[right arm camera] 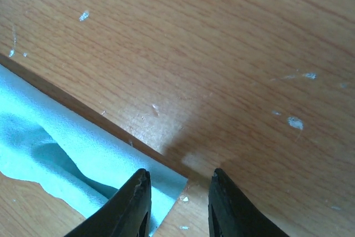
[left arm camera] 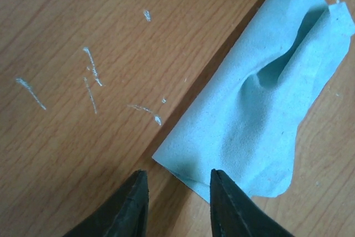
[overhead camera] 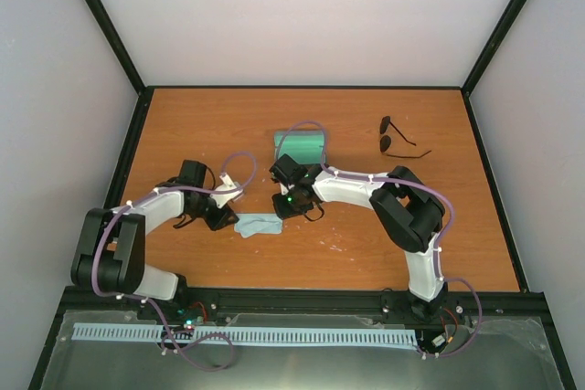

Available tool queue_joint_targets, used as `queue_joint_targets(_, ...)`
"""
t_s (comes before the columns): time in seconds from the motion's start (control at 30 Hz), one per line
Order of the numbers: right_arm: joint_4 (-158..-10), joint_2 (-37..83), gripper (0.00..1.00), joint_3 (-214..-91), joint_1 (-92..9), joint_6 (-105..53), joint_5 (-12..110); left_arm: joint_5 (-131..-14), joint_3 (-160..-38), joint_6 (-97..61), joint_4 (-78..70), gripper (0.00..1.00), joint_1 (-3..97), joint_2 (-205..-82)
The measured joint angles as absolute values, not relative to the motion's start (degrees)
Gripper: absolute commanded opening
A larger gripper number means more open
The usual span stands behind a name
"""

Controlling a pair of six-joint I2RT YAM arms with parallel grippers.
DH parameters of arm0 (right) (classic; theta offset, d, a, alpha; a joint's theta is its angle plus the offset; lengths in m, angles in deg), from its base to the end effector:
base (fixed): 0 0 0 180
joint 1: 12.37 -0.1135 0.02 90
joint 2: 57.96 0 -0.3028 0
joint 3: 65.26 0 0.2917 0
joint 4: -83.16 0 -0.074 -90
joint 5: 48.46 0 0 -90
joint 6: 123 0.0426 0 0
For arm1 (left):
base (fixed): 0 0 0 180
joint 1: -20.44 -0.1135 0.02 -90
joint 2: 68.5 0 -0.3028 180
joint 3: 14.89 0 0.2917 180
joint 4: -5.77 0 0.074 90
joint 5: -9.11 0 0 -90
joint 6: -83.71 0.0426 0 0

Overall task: Organize the sunglasses
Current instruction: Fold the glasses cleaning cloth at the center of the board, then pick up the glasses cleaning cloth from the center of the board.

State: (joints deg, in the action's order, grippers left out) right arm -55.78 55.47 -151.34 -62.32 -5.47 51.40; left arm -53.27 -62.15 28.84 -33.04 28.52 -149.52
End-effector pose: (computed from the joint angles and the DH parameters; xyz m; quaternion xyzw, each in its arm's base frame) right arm 0.2789 0.3432 0.1495 -0.2060 0.9569 0.1826 0.0927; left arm 0.2435 -0.0545 0.1439 0.3871 0.8791 -0.1950 0.1982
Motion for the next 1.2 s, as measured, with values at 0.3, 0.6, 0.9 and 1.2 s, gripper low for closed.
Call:
queue_joint_targets(0.3,-55.34,55.47,0.31,-151.45,-62.32,-5.47,51.38,-52.33,-64.14,29.43,-32.98,0.28,28.52,-153.25)
queue_joint_targets(0.6,-55.34,55.47,0.31,-151.45,-62.32,-5.25,51.4,-50.19,-64.67,29.65,-33.13,0.01,29.24,-155.18)
queue_joint_targets(0.9,-55.02,55.23,0.34,-151.41,-62.26,-4.62,48.91,-50.38,-64.76,30.04,-33.17,0.0,29.35,-155.13)
queue_joint_targets(1.2,-55.54,51.45,0.37,-147.47,-60.38,-4.38,47.32,-48.11,-69.11,29.98,-35.03,0.01,29.33,-154.28)
